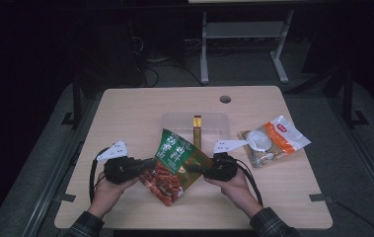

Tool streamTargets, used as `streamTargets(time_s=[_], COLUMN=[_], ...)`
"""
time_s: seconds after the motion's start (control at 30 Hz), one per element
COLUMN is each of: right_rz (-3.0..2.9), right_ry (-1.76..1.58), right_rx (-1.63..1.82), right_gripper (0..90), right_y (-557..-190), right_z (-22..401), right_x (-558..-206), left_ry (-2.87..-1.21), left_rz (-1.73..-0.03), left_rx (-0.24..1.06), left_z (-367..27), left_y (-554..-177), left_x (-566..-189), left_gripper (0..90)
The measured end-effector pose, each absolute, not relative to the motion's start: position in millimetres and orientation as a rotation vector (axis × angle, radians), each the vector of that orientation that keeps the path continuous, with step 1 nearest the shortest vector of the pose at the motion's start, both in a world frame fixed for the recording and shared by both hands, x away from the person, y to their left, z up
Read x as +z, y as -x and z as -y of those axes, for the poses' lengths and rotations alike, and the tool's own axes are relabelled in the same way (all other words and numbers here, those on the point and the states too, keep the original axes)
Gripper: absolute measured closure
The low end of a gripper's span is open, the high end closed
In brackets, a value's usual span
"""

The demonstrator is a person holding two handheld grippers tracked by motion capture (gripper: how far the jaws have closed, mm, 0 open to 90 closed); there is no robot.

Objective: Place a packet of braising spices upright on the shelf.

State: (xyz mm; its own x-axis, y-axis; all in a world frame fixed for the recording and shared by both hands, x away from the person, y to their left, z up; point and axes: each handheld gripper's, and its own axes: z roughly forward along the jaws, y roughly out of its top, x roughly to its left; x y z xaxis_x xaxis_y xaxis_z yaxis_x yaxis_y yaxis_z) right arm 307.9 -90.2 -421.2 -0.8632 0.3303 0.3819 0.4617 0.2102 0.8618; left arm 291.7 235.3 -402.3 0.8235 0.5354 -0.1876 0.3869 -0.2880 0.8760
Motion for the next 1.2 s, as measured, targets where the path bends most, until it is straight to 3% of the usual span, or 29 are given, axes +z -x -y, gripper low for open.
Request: streamTargets(time_s=[0.37,0.5,0.7,0.83,1.2], right_rz=[2.417,2.416,2.41,2.405,2.421], right_ry=[0.719,0.703,0.701,0.72,0.762], right_rx=[-1.686,-1.7,-1.706,-1.71,-1.781], right_gripper=[89.8,89.8,89.9,90.0,90.0], right_y=[-305.5,-304.2,-302.4,-302.2,-310.8], right_z=[93.1,93.9,96.4,98.1,101.8], right_x=[-406.1,-400.7,-390.7,-382.0,-358.5], left_ry=[-1.979,-2.031,-2.096,-2.152,-2.202], left_rz=[-0.714,-0.715,-0.736,-0.752,-0.757], left_rx=[0.266,0.325,0.321,0.317,0.341], left_z=[-239.7,-242.3,-246.2,-251.4,-254.8], left_y=[-287.3,-283.1,-270.5,-260.5,-253.2], left_x=[-399.4,-399.1,-406.4,-415.3,-430.4], left_gripper=[84.6,73.0,49.9,39.1,26.9])
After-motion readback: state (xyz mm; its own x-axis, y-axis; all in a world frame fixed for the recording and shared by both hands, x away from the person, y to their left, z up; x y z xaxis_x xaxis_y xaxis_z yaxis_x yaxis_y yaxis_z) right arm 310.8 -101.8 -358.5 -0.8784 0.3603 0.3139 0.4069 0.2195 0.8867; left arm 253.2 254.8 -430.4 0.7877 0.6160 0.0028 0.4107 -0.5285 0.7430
